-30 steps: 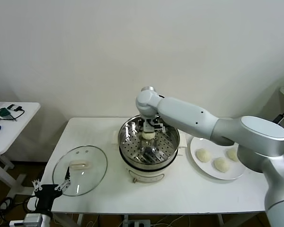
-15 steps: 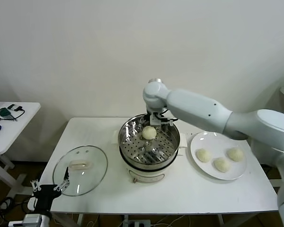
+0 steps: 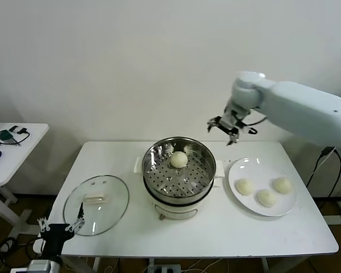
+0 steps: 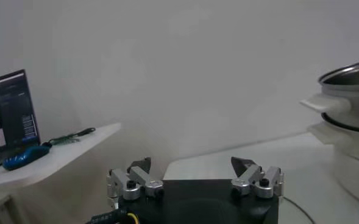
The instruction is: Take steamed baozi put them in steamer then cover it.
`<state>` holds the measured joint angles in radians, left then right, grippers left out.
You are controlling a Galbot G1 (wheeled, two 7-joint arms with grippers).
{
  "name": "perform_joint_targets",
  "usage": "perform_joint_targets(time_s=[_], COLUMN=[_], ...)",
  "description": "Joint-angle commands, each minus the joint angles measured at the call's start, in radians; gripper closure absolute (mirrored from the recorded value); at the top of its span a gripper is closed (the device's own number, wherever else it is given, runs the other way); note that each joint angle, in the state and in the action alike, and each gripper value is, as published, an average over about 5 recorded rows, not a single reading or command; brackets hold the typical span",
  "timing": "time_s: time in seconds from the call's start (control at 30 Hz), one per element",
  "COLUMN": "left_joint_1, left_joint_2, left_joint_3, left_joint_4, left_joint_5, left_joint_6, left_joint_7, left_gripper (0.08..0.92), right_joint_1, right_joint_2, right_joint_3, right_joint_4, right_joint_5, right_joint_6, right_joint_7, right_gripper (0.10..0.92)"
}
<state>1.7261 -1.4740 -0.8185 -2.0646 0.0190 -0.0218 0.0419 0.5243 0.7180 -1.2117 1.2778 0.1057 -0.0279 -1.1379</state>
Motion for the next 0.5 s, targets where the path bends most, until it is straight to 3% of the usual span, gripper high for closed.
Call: perform_joint_targets(time_s=[0.03,0.27,0.5], left_joint_1=[0.001,0.007,0.016], left_joint_2=[-0.004,0.000,0.002], left_joint_3=[0.004,-0.002,-0.007], left_joint_4=[-0.004,-0.011,-0.008], left_joint_5=[0.016,0.023,0.024], left_joint_6=[0.003,0.006,0.005], left_joint_7=[0.001,0.002,0.001], left_gripper=[0.177,0.177,0.177], right_joint_1=[-0.213,-0.501,-0.574], right_joint_2=[-0.185,-0.113,0.006], right_joint_3=[0.110,0.365,0.474], right_joint_4=[-0.009,-0.158,-0.322], right_joint_5=[0.155,-0.004,-0.121], right_joint_6=[-0.221,-0.216,-0.181], right_joint_7=[0.002,-0.029,-0.035], right_gripper=[0.203,0.203,0.203])
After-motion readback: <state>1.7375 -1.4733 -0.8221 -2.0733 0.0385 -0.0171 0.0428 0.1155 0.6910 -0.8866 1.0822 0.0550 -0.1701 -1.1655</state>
